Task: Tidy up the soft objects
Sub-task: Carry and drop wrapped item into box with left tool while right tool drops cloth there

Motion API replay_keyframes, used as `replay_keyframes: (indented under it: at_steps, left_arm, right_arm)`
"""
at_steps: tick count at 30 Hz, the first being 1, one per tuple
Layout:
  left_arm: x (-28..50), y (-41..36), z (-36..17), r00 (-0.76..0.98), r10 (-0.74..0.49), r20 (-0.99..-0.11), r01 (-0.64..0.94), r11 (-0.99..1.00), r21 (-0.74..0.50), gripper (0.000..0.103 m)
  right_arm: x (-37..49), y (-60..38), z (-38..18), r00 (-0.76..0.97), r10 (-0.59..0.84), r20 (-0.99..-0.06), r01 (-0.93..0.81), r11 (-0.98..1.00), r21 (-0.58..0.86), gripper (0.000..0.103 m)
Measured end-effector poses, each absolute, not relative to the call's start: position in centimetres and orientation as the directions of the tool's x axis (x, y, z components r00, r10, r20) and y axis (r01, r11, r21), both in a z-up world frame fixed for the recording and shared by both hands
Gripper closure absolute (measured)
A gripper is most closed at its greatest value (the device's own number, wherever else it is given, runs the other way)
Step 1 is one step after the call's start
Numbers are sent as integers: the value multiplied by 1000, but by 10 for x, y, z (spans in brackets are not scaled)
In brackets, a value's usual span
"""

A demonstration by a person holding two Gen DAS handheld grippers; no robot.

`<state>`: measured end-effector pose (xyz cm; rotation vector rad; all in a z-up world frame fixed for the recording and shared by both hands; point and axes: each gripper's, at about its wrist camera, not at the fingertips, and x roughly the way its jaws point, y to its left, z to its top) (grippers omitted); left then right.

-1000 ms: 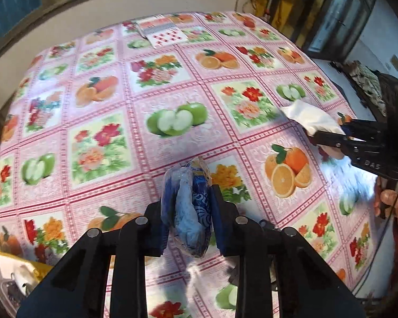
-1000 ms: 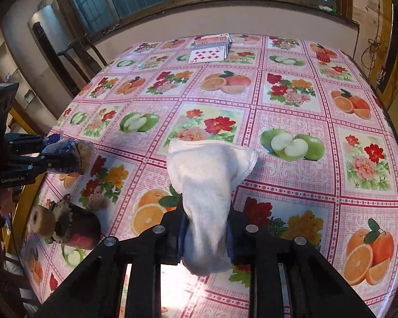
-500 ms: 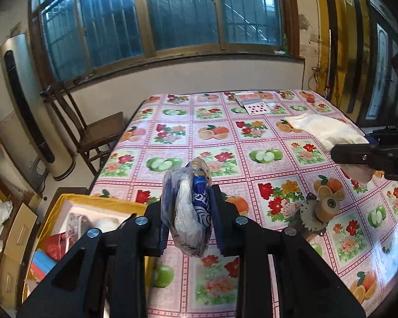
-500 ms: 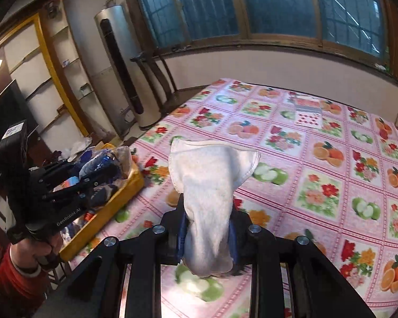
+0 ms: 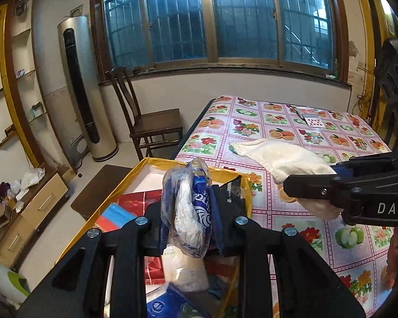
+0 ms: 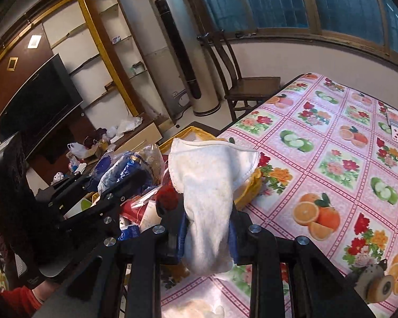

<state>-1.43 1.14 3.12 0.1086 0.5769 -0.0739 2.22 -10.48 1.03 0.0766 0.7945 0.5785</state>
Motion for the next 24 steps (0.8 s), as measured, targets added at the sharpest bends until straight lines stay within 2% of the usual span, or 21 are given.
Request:
replay_keyframes:
  at_steps: [24]
  left_arm:
    - [-12,80,-14,789,59,-611,-52,998,30,78]
  right_arm:
    - [46,-6,-39,439,509,-740,-506,821,264,74]
